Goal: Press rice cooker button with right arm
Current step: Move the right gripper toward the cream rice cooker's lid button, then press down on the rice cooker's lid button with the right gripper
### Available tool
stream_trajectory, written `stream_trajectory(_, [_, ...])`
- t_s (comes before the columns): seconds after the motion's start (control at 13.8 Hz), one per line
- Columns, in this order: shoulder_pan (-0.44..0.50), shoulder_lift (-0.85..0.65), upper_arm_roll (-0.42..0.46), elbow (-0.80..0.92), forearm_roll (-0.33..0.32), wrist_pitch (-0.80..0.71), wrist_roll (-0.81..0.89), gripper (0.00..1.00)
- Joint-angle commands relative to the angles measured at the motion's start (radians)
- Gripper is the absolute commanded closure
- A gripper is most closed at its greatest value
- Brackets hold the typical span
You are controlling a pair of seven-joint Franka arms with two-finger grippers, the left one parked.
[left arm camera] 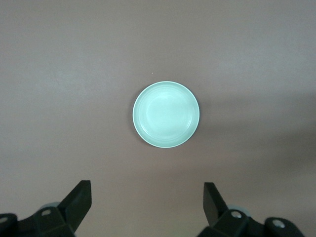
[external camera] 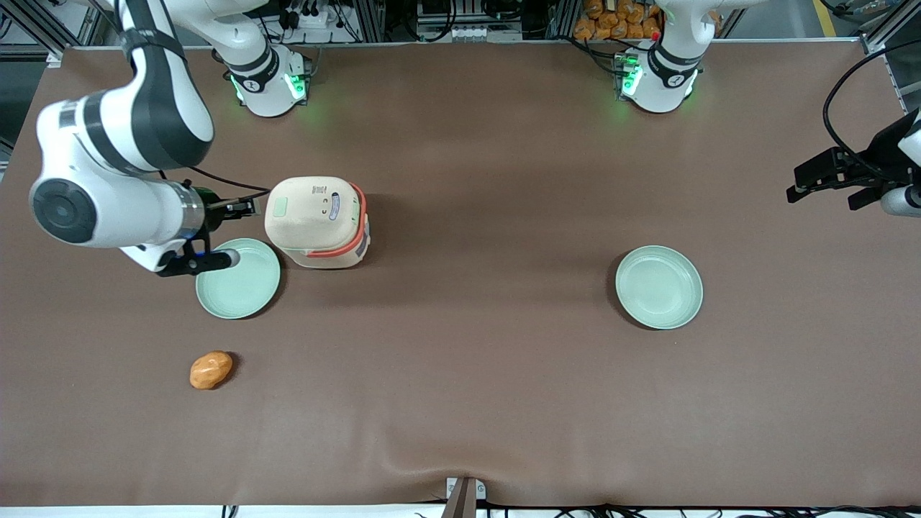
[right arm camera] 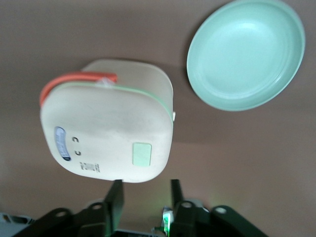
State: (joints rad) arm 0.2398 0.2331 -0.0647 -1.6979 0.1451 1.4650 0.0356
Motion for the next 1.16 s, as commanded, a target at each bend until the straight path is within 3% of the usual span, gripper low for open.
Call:
stream_trajectory(0.0, [0.015,-0.003,-0.004,-0.069,0.013,0.000,0.017,1.00])
stream_trajectory(1.09, [0.067,0.110,-0.004,-0.095,0.014,0.009,0.017,1.00])
